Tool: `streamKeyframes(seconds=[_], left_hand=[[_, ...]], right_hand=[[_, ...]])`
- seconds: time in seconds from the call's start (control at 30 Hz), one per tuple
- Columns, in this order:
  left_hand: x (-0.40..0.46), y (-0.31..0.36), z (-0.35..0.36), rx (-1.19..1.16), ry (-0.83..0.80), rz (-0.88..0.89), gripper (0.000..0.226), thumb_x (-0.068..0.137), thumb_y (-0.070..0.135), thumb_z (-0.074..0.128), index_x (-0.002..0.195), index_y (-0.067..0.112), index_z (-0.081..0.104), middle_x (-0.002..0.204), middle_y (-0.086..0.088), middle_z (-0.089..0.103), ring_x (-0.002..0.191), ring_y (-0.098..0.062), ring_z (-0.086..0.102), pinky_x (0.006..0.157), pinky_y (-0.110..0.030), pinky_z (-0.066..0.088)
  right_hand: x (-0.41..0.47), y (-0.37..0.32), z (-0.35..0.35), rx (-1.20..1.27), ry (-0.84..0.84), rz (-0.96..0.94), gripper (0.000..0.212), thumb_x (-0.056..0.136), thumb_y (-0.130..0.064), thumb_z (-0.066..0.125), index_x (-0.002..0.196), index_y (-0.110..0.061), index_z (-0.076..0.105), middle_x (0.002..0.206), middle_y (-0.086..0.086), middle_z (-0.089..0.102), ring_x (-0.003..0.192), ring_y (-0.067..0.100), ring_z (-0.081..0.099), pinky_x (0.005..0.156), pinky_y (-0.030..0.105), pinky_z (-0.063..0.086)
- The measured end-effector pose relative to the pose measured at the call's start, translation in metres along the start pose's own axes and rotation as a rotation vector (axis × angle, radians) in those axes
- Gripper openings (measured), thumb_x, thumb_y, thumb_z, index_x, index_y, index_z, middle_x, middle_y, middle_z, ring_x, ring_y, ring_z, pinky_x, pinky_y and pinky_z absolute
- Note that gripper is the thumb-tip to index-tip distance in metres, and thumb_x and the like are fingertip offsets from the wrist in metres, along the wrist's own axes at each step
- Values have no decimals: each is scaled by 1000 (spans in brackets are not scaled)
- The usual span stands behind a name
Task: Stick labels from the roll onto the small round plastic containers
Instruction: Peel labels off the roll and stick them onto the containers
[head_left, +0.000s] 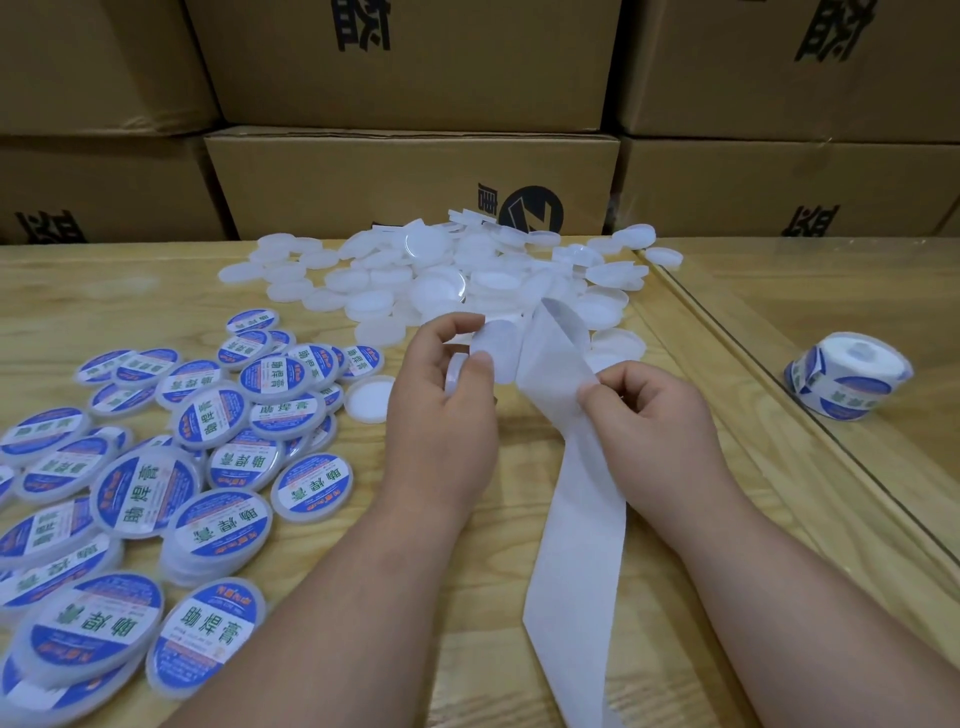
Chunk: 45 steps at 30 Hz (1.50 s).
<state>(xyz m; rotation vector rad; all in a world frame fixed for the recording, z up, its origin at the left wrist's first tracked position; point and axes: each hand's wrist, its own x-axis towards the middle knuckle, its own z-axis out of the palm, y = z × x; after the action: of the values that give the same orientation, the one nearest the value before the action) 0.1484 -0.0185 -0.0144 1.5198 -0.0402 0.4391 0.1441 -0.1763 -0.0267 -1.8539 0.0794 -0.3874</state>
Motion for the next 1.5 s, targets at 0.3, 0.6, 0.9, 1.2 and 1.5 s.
streamKeyframes(seconds=[0.3,0.6,0.9,1.2,1.5], left_hand=[[4,2,0,-49,57,-102,22,96,14,58,101,32,70,90,-3,67,58,3,56,49,-7,40],[3,1,2,-5,-13,-125,19,94,15,60,97,29,74,76,8,64,65,0,58,55,-6,41],[1,1,3,48,-92,-110,21,81,35,57,93,33,74,89,18,70,78,-7,61,67,-16,46],[3,-1,3,26,-117,-84,25,78,38,55,91,30,75,84,20,70,72,-5,60,65,-16,46],[3,3,-3,-290,-176,-106,29,83,31,40,108,22,51,71,-7,67,52,-19,51,45,-26,36]], right_hand=[[2,-1,0,72,131,-1,12,91,-27,69,79,-25,69,65,-19,57,48,0,46,47,11,37],[-9,-13,3,-48,135,-329,45,92,-10,69,131,-32,60,119,-22,53,93,1,54,74,8,43],[-11,-14,7,-118,97,-476,39,88,-6,74,102,-42,66,108,-17,53,98,3,54,83,6,37],[-12,-15,6,-88,67,-424,30,87,-9,76,90,-38,68,106,-13,55,91,8,54,78,7,39],[-14,-18,10,-23,28,-311,31,84,-11,76,75,-39,66,110,-16,56,99,4,58,73,9,41]])
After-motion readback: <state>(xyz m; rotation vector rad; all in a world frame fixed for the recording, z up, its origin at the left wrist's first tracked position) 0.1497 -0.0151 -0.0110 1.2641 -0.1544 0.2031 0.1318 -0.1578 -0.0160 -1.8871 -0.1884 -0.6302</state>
